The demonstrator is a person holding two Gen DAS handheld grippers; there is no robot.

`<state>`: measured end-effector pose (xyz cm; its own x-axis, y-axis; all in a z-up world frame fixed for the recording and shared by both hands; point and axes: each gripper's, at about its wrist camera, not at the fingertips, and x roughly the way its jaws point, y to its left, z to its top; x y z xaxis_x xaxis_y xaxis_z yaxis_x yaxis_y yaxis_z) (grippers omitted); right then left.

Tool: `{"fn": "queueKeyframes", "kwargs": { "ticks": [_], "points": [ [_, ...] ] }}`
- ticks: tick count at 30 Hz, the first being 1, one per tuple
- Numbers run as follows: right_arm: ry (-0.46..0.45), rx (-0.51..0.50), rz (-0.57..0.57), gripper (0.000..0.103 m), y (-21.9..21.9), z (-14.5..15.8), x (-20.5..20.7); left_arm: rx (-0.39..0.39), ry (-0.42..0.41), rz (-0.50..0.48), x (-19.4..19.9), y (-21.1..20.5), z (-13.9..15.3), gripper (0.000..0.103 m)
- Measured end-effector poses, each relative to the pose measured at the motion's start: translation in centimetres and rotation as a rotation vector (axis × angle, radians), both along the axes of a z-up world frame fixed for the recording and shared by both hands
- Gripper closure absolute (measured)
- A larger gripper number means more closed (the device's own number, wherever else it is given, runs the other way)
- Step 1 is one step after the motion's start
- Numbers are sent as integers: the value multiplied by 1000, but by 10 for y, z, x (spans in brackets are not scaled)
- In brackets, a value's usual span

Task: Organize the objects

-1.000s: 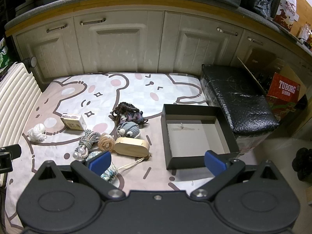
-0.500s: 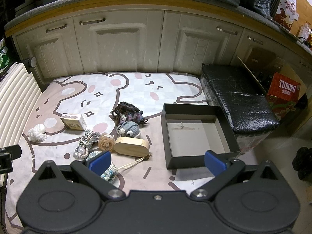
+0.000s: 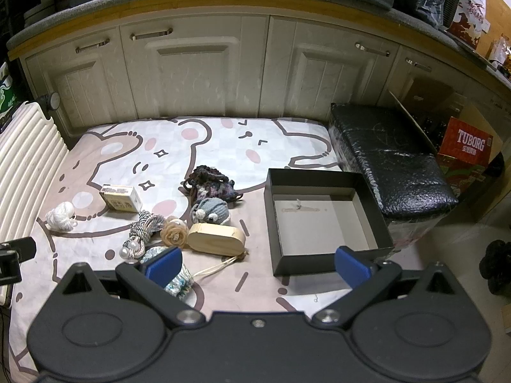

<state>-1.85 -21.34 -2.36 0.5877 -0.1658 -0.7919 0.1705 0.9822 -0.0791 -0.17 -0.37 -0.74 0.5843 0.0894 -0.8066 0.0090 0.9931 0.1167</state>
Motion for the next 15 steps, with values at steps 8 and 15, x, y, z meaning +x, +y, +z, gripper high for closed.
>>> {"fn": "queueKeyframes", "kwargs": {
  "ticks": [8,15],
  "points": [
    [1,0,0,0,0,0,-1,0,1,0,0,0,0,0],
    [2,0,0,0,0,0,-1,-1,2,-1,0,-2,0,0]
  ]
}}
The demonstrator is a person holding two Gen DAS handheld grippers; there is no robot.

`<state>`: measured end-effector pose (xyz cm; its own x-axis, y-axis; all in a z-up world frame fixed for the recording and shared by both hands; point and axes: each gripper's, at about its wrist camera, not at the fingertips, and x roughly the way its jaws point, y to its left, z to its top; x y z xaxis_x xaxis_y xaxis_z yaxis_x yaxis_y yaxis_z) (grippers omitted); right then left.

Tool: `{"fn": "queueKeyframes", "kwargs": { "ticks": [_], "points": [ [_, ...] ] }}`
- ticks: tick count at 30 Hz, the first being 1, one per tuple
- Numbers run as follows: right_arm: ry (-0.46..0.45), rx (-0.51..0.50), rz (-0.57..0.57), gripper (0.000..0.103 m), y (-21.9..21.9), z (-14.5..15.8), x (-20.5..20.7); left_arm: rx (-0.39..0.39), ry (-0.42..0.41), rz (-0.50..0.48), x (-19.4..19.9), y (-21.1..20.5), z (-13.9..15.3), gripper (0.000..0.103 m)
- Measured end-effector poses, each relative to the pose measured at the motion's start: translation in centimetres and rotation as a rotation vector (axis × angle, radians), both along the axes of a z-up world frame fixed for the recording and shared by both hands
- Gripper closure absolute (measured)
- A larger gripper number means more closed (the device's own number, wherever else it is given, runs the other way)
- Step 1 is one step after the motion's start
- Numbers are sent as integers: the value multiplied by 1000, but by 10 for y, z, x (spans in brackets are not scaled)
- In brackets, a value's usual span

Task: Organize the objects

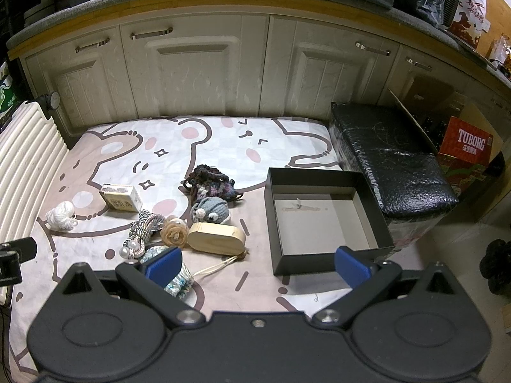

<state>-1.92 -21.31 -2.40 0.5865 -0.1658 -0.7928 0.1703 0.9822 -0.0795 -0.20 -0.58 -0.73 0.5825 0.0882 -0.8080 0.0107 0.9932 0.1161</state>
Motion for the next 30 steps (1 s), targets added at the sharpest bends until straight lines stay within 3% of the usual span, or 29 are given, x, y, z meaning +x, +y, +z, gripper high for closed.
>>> {"fn": "queueKeyframes", "kwargs": {
  "ticks": [30],
  "points": [
    [5,7,-3,0,-2,1,1,-10,9,-28,2,-2,2,0]
  ]
}}
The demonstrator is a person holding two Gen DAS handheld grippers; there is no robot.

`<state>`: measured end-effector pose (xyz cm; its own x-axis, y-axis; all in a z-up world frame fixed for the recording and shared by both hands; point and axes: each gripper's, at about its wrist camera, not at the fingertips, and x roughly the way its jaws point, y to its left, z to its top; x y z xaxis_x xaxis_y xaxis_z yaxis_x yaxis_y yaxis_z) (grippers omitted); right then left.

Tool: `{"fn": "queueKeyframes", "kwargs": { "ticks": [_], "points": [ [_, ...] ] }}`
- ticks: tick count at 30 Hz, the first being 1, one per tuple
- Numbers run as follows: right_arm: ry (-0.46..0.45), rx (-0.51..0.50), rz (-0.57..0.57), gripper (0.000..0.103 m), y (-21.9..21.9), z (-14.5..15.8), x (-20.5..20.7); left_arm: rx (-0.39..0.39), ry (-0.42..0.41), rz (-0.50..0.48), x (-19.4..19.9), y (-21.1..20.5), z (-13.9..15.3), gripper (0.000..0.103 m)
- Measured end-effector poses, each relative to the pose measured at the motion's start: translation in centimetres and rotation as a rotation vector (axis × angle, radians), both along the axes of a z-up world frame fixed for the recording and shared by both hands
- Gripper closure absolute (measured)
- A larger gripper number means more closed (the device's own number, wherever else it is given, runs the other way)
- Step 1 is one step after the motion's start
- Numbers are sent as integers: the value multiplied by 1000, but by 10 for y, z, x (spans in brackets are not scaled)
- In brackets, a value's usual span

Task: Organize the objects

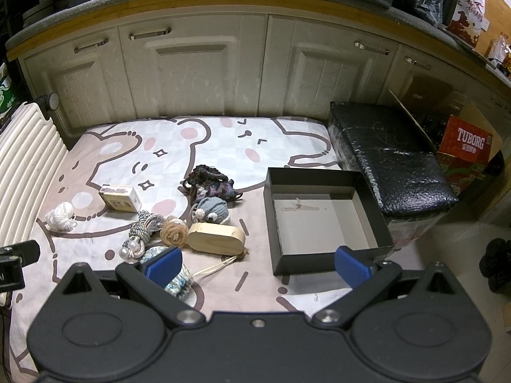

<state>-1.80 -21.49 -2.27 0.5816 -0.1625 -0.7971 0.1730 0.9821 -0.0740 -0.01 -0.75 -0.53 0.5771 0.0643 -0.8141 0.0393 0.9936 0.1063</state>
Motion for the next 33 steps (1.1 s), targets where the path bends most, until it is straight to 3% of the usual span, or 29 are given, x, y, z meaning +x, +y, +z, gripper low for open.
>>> {"fn": "queueKeyframes", "kwargs": {
  "ticks": [16,21,28,33],
  "points": [
    [-10,21,-14,0,-4,1,-1,-7,-5,-12,0,1,1,0],
    [-12,88,-23,0,-14,1,1,-18,-37,-34,1,-2,4,0],
    [-66,100,-61,0,-28,0,11,-34,-48,-45,16,-5,0,0],
    [-88,104,-25,0,-32,-4,27,-11,-81,-62,31,-5,-6,0]
  ]
}}
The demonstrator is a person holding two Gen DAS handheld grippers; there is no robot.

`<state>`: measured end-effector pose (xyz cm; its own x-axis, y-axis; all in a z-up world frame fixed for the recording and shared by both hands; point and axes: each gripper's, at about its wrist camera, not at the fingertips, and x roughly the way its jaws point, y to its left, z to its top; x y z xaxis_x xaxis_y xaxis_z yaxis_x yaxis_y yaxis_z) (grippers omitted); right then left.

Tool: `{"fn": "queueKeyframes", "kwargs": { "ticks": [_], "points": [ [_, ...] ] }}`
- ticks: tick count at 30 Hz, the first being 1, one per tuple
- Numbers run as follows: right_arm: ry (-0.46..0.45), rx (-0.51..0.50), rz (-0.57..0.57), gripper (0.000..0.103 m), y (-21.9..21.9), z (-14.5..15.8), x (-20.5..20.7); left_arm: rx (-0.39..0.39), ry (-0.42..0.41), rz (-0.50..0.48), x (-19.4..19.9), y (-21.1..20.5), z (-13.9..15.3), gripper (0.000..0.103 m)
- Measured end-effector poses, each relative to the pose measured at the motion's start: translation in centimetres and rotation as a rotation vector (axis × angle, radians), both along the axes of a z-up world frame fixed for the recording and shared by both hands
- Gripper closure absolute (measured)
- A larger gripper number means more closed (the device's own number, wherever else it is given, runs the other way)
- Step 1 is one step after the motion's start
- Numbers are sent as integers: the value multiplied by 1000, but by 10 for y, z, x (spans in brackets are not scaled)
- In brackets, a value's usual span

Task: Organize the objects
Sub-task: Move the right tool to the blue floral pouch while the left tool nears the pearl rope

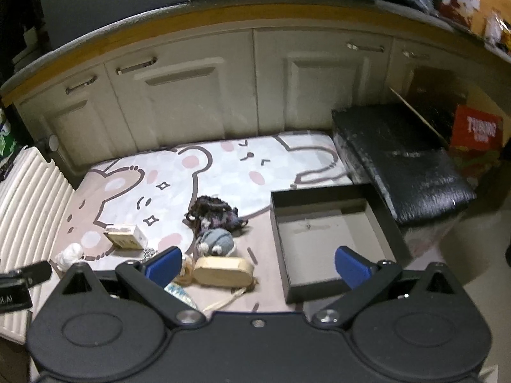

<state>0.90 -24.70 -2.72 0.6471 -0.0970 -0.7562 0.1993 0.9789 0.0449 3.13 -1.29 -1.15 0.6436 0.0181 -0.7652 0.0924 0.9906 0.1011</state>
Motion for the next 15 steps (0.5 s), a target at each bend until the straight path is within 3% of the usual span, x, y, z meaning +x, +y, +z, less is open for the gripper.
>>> {"fn": "queueKeyframes", "kwargs": {
  "ticks": [4,15],
  "points": [
    [2,-14,34,0,3,-9,18,23,-19,-12,15,-1,-11,0],
    [18,158,160,1,7,-54,60,-10,-12,-73,44,-10,-63,0]
  ]
}}
